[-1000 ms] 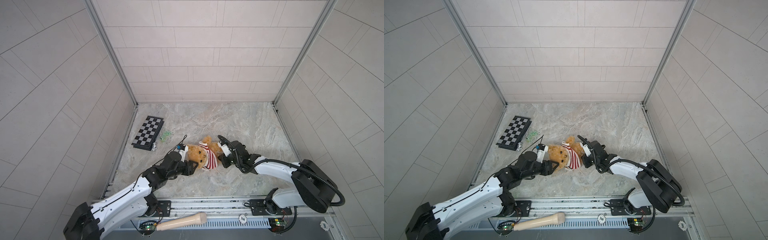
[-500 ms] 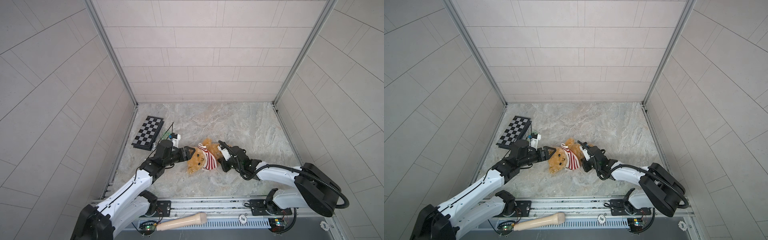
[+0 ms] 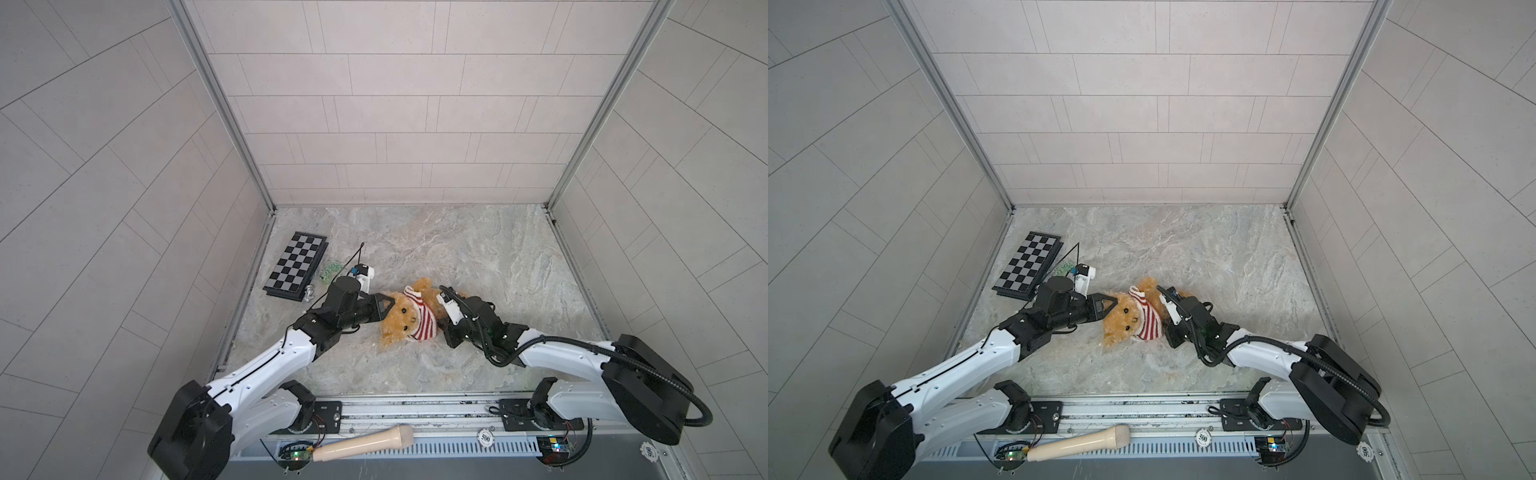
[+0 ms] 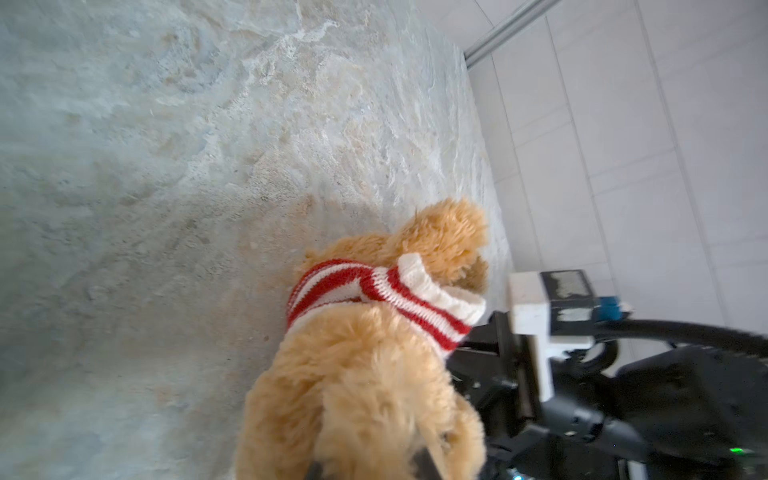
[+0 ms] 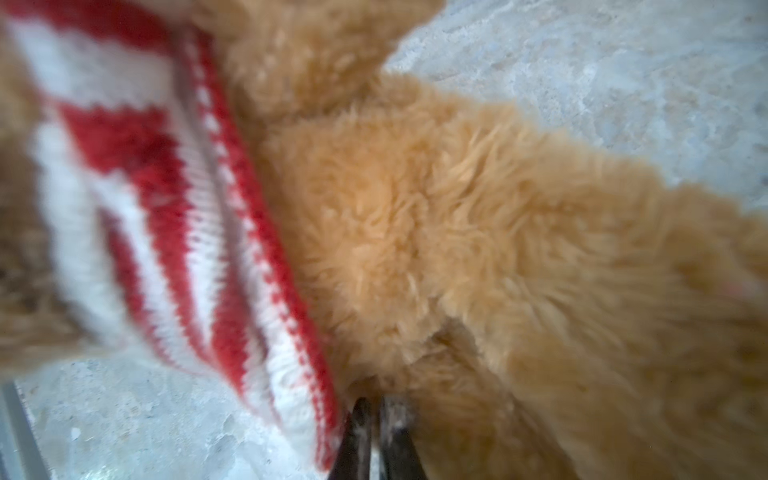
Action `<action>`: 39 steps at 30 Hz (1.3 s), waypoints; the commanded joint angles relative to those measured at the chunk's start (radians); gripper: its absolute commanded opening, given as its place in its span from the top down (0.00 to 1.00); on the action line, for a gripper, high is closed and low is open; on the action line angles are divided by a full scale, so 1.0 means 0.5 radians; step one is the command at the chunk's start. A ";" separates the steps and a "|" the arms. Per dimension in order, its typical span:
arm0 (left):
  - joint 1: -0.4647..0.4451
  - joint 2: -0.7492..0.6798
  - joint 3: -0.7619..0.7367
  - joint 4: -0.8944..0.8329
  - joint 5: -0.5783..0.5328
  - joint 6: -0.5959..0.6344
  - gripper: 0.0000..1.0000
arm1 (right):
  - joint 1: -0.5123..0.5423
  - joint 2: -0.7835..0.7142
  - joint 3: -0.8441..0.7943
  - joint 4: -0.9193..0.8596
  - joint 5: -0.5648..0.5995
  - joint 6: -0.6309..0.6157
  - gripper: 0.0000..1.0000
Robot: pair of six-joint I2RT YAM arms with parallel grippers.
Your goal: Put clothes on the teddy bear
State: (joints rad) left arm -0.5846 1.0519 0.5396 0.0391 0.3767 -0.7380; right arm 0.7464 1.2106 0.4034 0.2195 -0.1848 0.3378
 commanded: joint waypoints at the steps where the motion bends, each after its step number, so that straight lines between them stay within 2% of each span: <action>1: -0.013 0.004 0.068 -0.035 -0.047 0.187 0.93 | 0.014 -0.233 -0.048 -0.076 -0.001 -0.024 0.83; 3: -0.030 -0.015 0.087 -0.077 -0.089 0.359 1.00 | 0.014 -0.408 -0.065 -0.156 0.055 -0.032 0.73; 6: -0.093 -0.097 0.114 -0.130 -0.175 0.621 1.00 | 0.002 -0.695 -0.054 -0.320 0.152 0.002 0.55; 8: -0.137 -0.151 0.128 -0.106 -0.186 0.721 1.00 | -0.012 -0.804 0.004 -0.428 0.177 0.011 0.52; 12: -0.260 -0.233 0.152 -0.025 -0.168 0.920 1.00 | -0.038 -0.794 0.142 -0.492 0.109 0.036 0.60; 16: -0.324 -0.225 0.171 0.023 -0.167 1.017 1.00 | -0.045 -0.690 0.223 -0.465 0.009 0.058 0.68; 28: -0.373 -0.183 0.172 0.057 -0.192 1.037 1.00 | -0.046 -0.463 0.156 -0.221 -0.170 0.162 0.69; 39: -0.408 -0.152 0.172 0.063 -0.200 1.021 1.00 | -0.039 -0.231 0.175 0.042 -0.325 0.249 0.76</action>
State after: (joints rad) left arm -0.7773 0.9771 0.5961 0.0319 0.2726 -0.2413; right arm 0.7254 1.0840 0.4904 0.1680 -0.3111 0.4320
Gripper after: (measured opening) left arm 0.083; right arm 0.242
